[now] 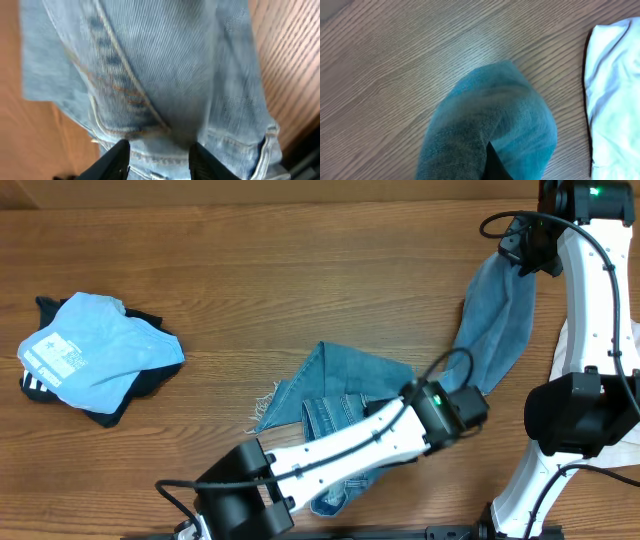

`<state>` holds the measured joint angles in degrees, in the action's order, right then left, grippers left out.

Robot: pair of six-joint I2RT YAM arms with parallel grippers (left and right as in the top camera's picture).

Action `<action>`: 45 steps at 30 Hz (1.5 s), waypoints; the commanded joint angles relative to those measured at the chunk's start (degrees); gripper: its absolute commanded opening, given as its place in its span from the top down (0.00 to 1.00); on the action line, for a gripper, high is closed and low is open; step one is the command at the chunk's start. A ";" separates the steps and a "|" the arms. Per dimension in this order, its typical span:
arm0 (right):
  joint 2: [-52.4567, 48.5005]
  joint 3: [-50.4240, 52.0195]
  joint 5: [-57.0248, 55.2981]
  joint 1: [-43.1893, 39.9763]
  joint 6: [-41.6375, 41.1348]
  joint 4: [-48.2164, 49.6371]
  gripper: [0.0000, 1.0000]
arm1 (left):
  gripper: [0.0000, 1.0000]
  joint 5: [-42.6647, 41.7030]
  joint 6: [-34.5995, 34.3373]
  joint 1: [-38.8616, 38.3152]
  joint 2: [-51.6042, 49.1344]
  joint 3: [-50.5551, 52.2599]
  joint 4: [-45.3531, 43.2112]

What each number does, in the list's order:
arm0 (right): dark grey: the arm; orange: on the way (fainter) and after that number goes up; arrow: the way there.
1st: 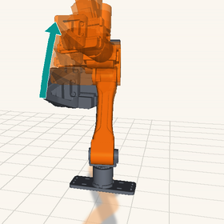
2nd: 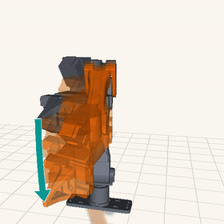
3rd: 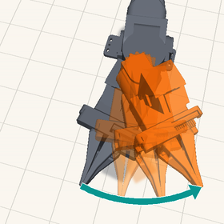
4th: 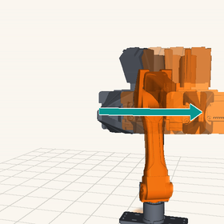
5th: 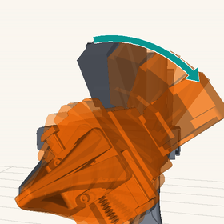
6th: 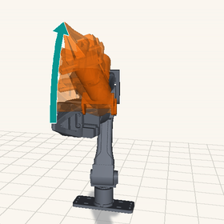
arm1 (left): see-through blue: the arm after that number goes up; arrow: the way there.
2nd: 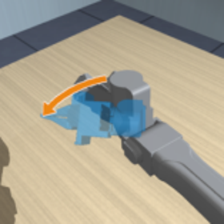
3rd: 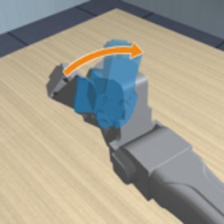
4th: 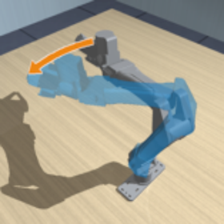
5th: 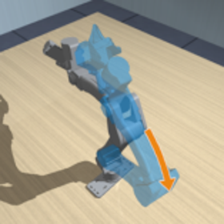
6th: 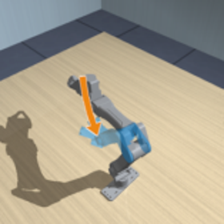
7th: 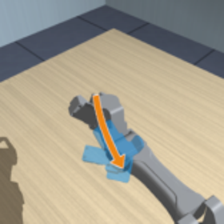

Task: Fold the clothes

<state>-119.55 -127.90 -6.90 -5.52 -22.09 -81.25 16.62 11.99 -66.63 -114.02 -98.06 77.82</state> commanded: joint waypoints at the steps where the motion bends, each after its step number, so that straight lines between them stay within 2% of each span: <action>1: 0.24 -0.72 -0.98 0.13 -0.24 0.42 0.96 | 0.58 8.66 -3.93 -2.91 0.57 0.35 -1.44; 2: 0.24 -0.72 -0.98 0.13 -0.24 0.42 0.96 | 0.53 9.51 -3.87 -4.02 0.55 0.37 -1.53; 5: 0.24 -0.72 -0.98 0.13 -0.24 0.20 0.96 | 0.50 7.54 -3.96 -3.89 0.55 1.73 -4.22; 8: 0.24 -0.72 -1.01 0.13 -0.22 0.20 0.96 | 0.53 5.51 -6.10 -3.82 0.55 4.72 -4.74; 17: 0.24 -0.72 -1.01 0.11 -0.02 0.48 0.96 | 0.49 3.19 -9.57 -6.67 0.57 5.55 -2.32; 21: 0.24 -0.72 -1.01 0.11 0.00 0.52 0.96 | 0.49 5.05 -14.05 -6.93 0.57 6.29 -5.55; 24: 0.24 -0.72 -0.98 0.11 -0.02 0.48 0.96 | 0.50 12.39 -19.58 -6.93 0.55 11.15 -8.17; 26: 0.24 -0.72 -1.01 0.11 0.00 0.48 0.96 | 0.65 15.61 -22.36 -6.21 0.55 12.02 -7.76; 28: 0.24 -0.72 -1.01 0.11 0.00 0.44 0.96 | 0.96 19.52 -26.53 -4.52 0.57 11.93 -5.55; 29: 0.24 -0.72 -1.01 0.11 -0.02 0.44 0.96 | 0.96 21.68 -28.55 -3.78 0.59 11.74 -3.74; 31: 0.24 -0.72 -1.25 0.11 0.00 0.44 0.96 | 0.96 23.21 -30.71 0.09 2.36 9.14 2.08; 33: 0.24 -0.72 -1.66 0.11 0.00 0.46 0.96 | 0.96 23.21 -30.86 3.76 5.09 7.56 2.69; 34: 0.24 -0.72 -1.64 0.11 -0.02 0.48 0.96 | 0.90 23.43 -30.84 7.50 7.30 7.06 1.86; 35: 0.24 -0.72 -1.64 0.11 -0.02 0.50 0.96 | 0.89 23.04 -29.68 12.74 9.70 6.97 0.44; 36: 0.24 -0.72 -1.62 0.13 0.02 0.28 0.96 | 0.87 18.47 -24.96 21.53 12.33 6.47 -2.29; 37: 0.22 -0.72 -0.61 0.13 1.36 -0.11 0.96 | 0.91 10.03 -18.58 29.83 13.22 4.59 -4.94; 39: -0.07 -0.72 1.46 0.20 2.99 0.04 0.96 | 0.91 1.16 -13.97 39.54 13.20 1.07 -8.85; 42: -1.01 -0.72 3.23 0.20 3.45 2.75 0.96 | 0.94 -12.17 -6.34 49.31 13.16 -0.48 -16.35; 45: -3.48 -0.68 10.23 0.20 9.11 4.87 0.96 | 0.94 -13.44 -4.24 53.44 11.93 -0.48 -22.14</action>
<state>-120.77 -127.90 -1.87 -5.50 -16.60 -77.17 8.51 3.29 -14.81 -102.61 -96.73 58.61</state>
